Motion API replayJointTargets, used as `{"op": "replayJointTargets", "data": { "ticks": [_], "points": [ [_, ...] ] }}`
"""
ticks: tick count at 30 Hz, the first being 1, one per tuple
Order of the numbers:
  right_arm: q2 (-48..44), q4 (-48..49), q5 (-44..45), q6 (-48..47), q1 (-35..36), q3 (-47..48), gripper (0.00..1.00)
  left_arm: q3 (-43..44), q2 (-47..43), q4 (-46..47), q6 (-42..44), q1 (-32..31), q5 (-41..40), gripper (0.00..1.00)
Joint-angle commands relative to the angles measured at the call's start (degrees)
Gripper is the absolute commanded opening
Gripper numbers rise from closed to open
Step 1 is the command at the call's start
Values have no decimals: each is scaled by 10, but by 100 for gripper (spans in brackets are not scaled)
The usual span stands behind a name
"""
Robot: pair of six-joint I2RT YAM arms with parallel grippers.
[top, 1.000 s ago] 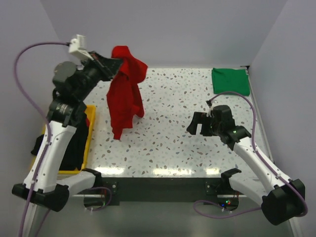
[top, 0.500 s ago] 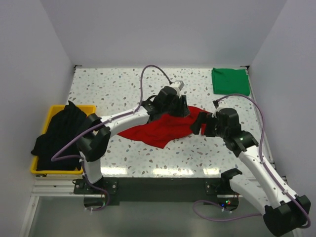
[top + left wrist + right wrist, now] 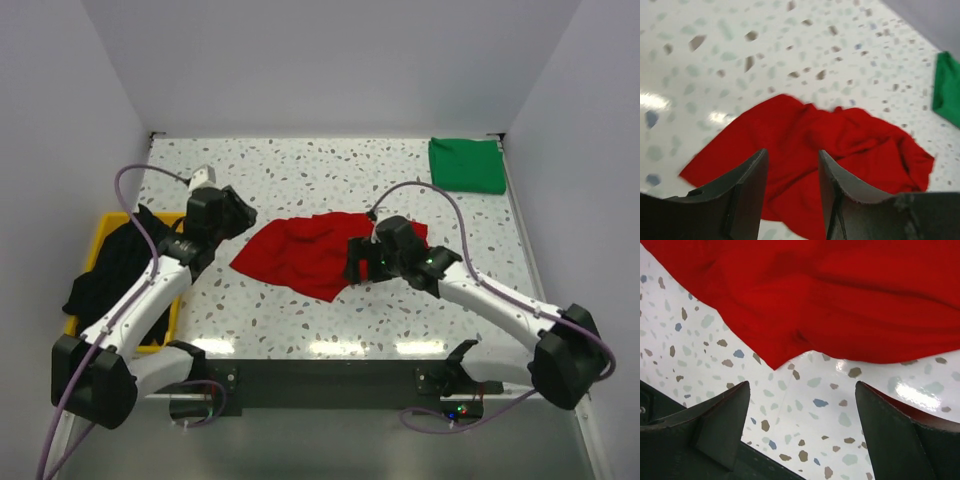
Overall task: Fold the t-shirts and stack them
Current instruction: Move the tshirt to the center of the board, then flatten the tshirt out
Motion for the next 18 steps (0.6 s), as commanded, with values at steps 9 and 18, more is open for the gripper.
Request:
{"op": "replayJointTargets", "data": {
  "ticks": [9,18],
  "points": [
    [268,63,121,-18,164,211,70,-150,20,-34,-59,80,-2,42],
    [392,53,118,-36,201,326,61,-169,58,-7,-82,81,-34,42]
  ]
}}
